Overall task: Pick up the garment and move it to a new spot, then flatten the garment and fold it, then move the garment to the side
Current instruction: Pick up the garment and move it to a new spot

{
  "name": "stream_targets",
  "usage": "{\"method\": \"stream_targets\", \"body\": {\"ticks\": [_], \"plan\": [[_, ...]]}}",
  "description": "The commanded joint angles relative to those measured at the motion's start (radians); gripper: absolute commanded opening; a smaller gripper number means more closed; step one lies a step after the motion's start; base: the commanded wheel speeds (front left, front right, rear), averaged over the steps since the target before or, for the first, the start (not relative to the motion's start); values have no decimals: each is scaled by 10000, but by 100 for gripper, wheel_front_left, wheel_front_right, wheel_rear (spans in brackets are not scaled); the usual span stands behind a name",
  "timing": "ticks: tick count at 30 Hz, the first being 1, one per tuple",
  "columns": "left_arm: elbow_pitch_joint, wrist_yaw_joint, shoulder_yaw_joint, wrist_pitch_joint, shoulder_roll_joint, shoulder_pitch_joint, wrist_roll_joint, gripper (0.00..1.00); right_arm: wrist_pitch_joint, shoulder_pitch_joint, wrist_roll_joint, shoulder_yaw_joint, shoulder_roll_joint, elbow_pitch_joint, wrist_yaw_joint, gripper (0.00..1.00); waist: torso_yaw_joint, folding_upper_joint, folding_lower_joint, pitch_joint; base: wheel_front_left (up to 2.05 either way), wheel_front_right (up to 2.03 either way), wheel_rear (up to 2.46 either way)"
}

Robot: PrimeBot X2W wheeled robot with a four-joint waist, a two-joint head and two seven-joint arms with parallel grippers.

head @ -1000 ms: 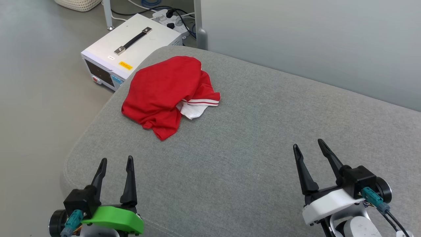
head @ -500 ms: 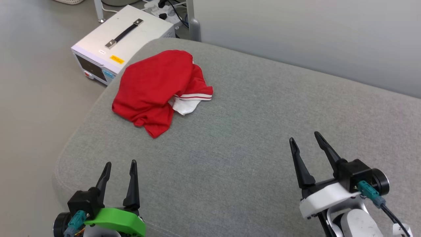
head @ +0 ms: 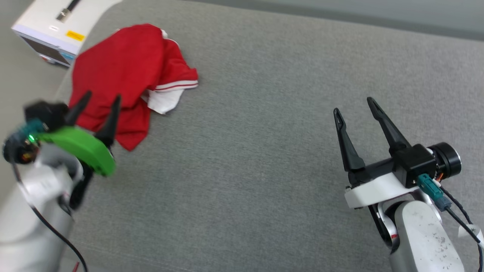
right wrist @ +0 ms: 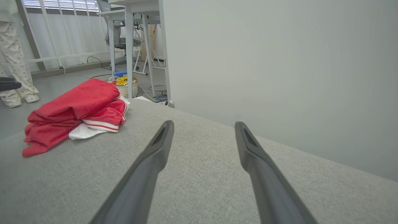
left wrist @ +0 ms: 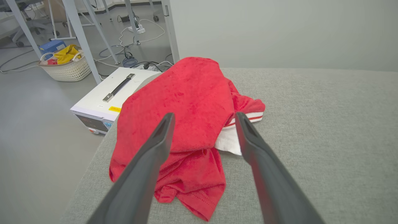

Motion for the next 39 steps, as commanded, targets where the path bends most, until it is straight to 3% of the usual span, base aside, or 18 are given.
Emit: {"method": "stream_targets", "body": {"ticks": [1,4,7,13,18,26,27,28,34,39], "plan": [[187,-26,-157,669,273,-550,-939,100,-91,-227,-81,32,-33,-111,-9,100,-947,0,-2,1119,0,0,0],[457,-26,-463,2737,964,-1607,-3001,100,-92,-420,-145,92,-33,-314,-9,100,-1187,0,-2,1555,0,0,0],[593,-26,-1028,4074,2036,-2511,-3814,100,-92,-612,-127,212,-33,-467,-9,100,-1492,0,-2,1993,0,0,0],[1194,-26,-1733,6032,2948,-3432,-5086,100,-92,-845,-175,323,-33,-561,-9,100,-1920,0,-2,2567,0,0,0],[1893,-26,-2117,6866,3215,-3687,-5494,100,-92,-926,-185,271,-33,-620,-9,100,-2157,0,-2,2791,0,0,0],[2623,-26,-2488,6954,3269,-3525,-5644,100,-92,-845,-213,214,-33,-655,-9,100,-2205,0,-2,2801,0,0,0],[2643,-26,-2525,6952,3267,-3512,-5670,22,-92,-834,-226,192,-33,-649,-9,100,-2180,0,-2,2784,0,0,0],[2668,-26,-2527,6896,3259,-3519,-5708,0,-92,-829,-239,169,-33,-634,-9,100,-2152,0,-2,2763,0,0,0],[2608,-26,-2545,5875,3184,-3680,-5670,0,-92,-793,-253,142,-33,-436,-9,100,-1902,0,-2,2308,0,0,0],[1547,-27,-2298,4515,2872,-3576,-6124,0,-92,-441,64,51,-33,-88,-9,100,-1659,0,-2,866,0,0,0]]}}
